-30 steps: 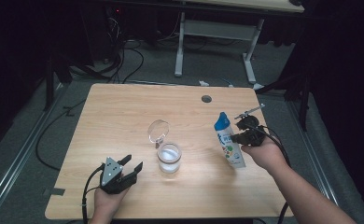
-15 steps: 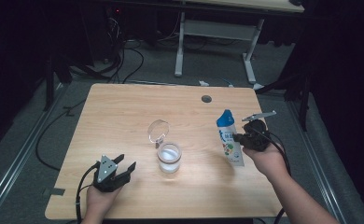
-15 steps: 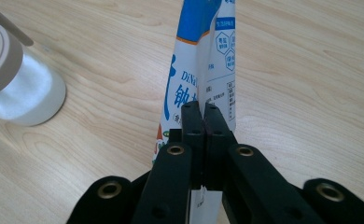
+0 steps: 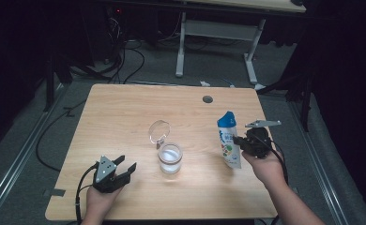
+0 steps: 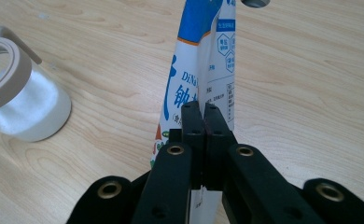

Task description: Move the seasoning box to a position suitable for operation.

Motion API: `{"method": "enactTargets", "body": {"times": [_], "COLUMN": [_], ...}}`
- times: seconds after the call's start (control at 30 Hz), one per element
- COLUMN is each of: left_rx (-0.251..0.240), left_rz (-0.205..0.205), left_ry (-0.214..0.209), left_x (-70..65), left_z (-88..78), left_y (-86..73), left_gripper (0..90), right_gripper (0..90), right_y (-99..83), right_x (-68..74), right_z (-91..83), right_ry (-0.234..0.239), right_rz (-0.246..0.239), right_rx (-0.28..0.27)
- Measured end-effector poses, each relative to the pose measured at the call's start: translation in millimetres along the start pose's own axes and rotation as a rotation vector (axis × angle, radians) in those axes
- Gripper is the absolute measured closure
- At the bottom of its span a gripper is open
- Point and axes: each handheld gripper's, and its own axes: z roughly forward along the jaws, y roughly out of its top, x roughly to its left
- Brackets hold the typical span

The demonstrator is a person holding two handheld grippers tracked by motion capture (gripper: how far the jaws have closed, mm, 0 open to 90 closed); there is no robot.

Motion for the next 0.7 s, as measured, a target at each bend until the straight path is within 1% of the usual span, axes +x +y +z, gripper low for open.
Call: {"method": "enactTargets", "body": {"times": [0.03,0.07,0.1,0.27,0.37,0.47,0.57,0.7], "left_rx": [0.004,0.004,0.006,0.004,0.005,0.007,0.007,0.01], "left_rz": [0.001,0.001,-0.001,0.0,0.003,0.006,0.0,0.013], "left_ry": [-0.001,-0.001,-0.005,-0.011,-0.014,-0.02,-0.026,-0.024], "left_x": [0.1,0.1,0.1,0.1,-0.5,-0.8,-1.1,-1.9], "left_z": [0.1,0.1,0.6,0.7,1.2,1.3,2.6,3.3], "left_y": [-0.4,-0.4,-0.9,-0.9,-1.1,-1.2,-1.3,-1.2], "left_gripper": [44.1,44.1,44.1,44.1,44.1,44.1,44.1,44.1], "right_gripper": [89.8,89.8,89.8,89.8,89.7,89.7,89.7,89.7], "right_y": [-2.1,-2.1,-5.3,-14.9,-21.5,-25.8,-31.0,-37.2], "right_x": [0.2,0.2,-0.2,-1.2,-1.0,-1.2,-1.9,-3.5], "right_z": [-0.3,-0.3,-0.8,-0.6,-2.2,-3.8,-3.7,-1.9], "right_ry": [-0.003,-0.003,0.002,0.009,0.003,-0.001,0.002,0.001], "right_rz": [0.004,0.004,0.014,0.043,0.043,0.05,0.058,0.069], "right_rx": [-0.012,-0.012,-0.032,-0.083,-0.133,-0.169,-0.206,-0.248]}}
